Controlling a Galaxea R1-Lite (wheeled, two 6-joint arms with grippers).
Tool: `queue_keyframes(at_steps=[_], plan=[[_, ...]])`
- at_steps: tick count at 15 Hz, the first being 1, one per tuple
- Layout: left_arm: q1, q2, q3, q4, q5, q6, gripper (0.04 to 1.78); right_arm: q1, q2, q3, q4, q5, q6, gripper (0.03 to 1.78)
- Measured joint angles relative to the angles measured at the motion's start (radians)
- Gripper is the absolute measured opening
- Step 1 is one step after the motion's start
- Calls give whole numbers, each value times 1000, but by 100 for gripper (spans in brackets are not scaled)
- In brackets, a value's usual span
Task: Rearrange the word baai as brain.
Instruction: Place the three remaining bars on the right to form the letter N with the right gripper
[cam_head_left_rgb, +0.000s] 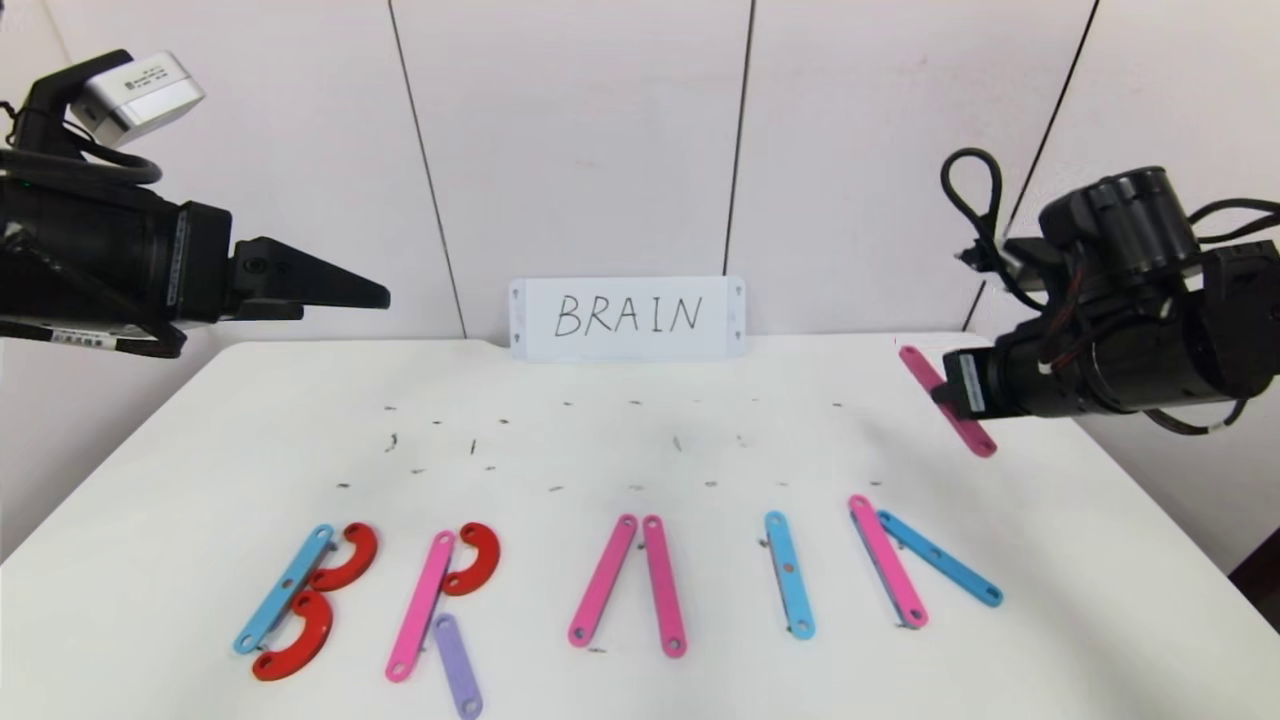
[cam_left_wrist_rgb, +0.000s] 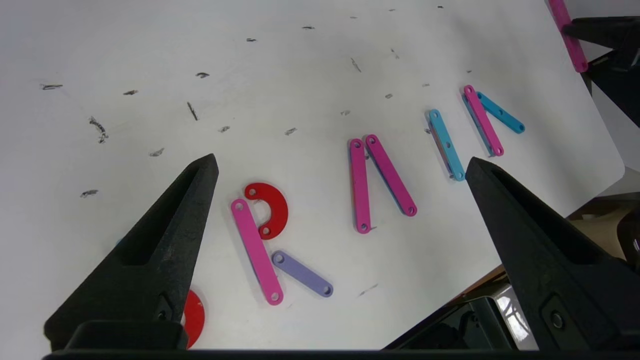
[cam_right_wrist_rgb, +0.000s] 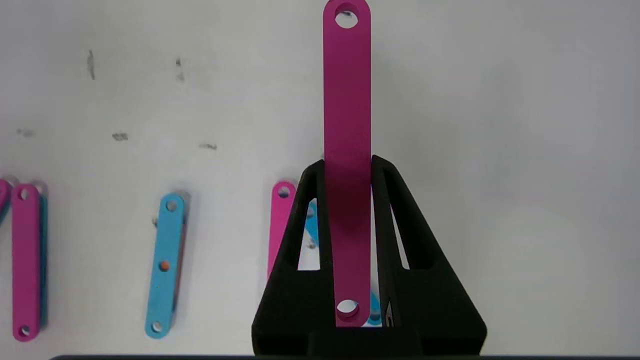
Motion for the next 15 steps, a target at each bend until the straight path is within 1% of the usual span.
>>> queue_keyframes(at_steps=[2, 5, 7, 10, 13, 15], plan=[[-1, 0, 1, -1, 1, 0, 173, -31, -9, 66, -8, 25, -23, 26], [-2, 0, 2, -1, 1, 0, 173, -52, 1, 145, -13, 28, -27, 26], [-2, 0, 2, -1, 1, 0, 173, -58, 22, 184, -29, 27, -18, 26], [-2, 0, 2, -1, 1, 0, 173, -67, 54, 204, -35, 27, -12, 26], [-2, 0, 3, -1, 0, 0, 173, -86, 85, 217, -34, 20, 0, 26], [-2, 0, 3, -1, 0, 0, 173, -99, 99, 226, -36, 24, 1, 26]])
